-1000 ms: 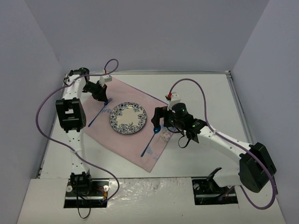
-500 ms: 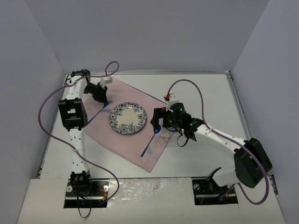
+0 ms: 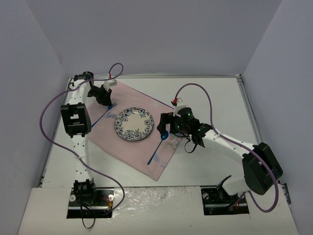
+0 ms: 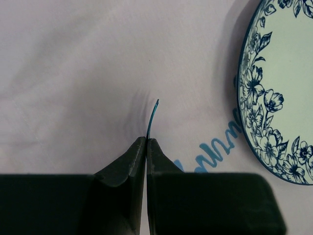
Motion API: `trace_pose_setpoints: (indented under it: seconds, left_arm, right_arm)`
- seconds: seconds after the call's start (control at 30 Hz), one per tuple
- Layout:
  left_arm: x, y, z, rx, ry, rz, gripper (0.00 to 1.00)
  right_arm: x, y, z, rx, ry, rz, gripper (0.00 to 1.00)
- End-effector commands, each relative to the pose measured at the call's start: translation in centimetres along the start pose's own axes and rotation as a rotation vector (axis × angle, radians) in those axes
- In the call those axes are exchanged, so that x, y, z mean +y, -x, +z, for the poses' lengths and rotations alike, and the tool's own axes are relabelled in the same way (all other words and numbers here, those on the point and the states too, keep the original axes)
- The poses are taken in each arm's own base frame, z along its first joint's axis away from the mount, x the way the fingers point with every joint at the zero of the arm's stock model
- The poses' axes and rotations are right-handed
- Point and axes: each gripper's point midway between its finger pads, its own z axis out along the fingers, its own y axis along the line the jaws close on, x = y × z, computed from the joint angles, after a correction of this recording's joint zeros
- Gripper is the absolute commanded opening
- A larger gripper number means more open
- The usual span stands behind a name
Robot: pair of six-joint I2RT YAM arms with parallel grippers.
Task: Set the dinner table for one person
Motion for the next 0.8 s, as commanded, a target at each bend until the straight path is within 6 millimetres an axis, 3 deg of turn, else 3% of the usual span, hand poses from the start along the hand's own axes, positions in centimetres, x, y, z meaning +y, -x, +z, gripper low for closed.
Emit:
trace_pose_setpoints:
  seconds: [0.0,0.17,0.3,0.47,0.67,0.7,0.77]
  left_arm:
    - [1.1,3.4,-2.1,-0.091,0.064,0.073,0.00]
    - [1.6,3.3,-2.0,-0.095,0.076,0.072,0.03]
    - [2.0,3.1,-2.0,-0.094,0.088,0.067,0.16]
    - [2.5,3.2,-2.2,-0.102,0.109,0.059,0.25]
    - [3.7,5.2,-4.2,-0.152,0.241,0.083,0.30]
    - [4.6,5.5,-4.6,-0.160,0.296,0.082,0.31]
    - [4.4,5.5,-4.9,-0.159,0.310,0.075,0.31]
  right_arm:
    - [1.7,3.6,0.1,-0.099,0.058,0.011,1.00]
    - [1.7,3.4,0.3,-0.093,0.061,0.014,1.00]
    - [1.7,3.3,0.3,-0.090,0.065,0.018,1.00]
    - [1.8,3.3,0.3,-0.089,0.071,0.019,1.00]
    - [2.0,3.3,0.4,-0.090,0.083,0.027,1.00]
    - [2.1,3.3,0.3,-0.092,0.087,0.029,1.00]
    - [2.2,3.2,0.2,-0.094,0.092,0.031,1.00]
